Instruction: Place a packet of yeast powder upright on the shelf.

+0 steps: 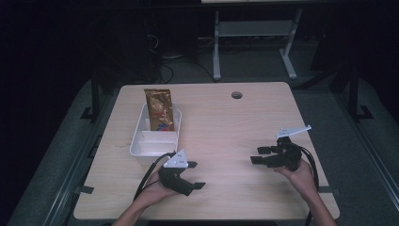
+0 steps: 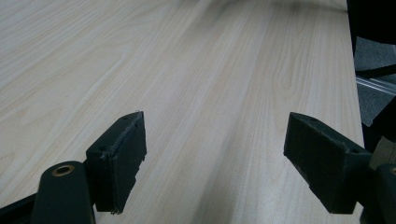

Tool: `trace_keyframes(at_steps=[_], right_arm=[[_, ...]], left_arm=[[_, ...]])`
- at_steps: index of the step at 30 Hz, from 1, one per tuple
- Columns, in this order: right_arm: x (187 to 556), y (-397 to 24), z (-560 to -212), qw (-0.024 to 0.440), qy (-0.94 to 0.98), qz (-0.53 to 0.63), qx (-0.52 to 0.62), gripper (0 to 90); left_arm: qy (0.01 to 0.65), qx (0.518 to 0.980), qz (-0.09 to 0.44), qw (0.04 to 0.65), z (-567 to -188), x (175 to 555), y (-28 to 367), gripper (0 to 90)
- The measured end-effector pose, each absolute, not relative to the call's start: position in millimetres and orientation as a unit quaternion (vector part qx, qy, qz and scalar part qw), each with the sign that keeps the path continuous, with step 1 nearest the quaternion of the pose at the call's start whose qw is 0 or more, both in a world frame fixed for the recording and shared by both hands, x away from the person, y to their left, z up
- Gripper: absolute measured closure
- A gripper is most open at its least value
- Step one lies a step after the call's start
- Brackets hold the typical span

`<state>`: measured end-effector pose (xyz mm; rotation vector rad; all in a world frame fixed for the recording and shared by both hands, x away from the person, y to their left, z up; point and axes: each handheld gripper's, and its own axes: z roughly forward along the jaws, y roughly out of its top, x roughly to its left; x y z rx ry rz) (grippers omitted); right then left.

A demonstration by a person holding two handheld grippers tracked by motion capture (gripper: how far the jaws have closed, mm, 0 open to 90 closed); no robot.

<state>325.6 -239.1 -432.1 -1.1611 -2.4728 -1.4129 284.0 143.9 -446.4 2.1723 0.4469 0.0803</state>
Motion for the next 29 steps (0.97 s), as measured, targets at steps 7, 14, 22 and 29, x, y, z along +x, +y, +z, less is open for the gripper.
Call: trace_keyframes(at_steps=[7, 14, 22, 29], right_arm=[[318.7, -241.9, -436.6, 0.035, -0.804, -0.458, -0.378, 33.1], [310.2, -244.8, -442.9, 0.039, -0.804, -0.456, -0.380, 32.8], [299.5, -250.7, -447.4, 0.033, -0.801, -0.458, -0.384, 32.4], [286.0, -250.6, -450.6, 0.028, -0.804, -0.454, -0.382, 32.0]], left_arm=[[0.183, 0.876, 0.034, 0.444, -446.4, 284.4, 144.1, 21.1], [0.183, 0.877, 0.035, 0.442, -446.7, 283.9, 143.8, 21.7], [0.183, 0.878, 0.036, 0.441, -447.1, 283.1, 143.7, 21.6], [0.178, 0.881, 0.039, 0.437, -447.2, 282.3, 142.8, 21.7]])
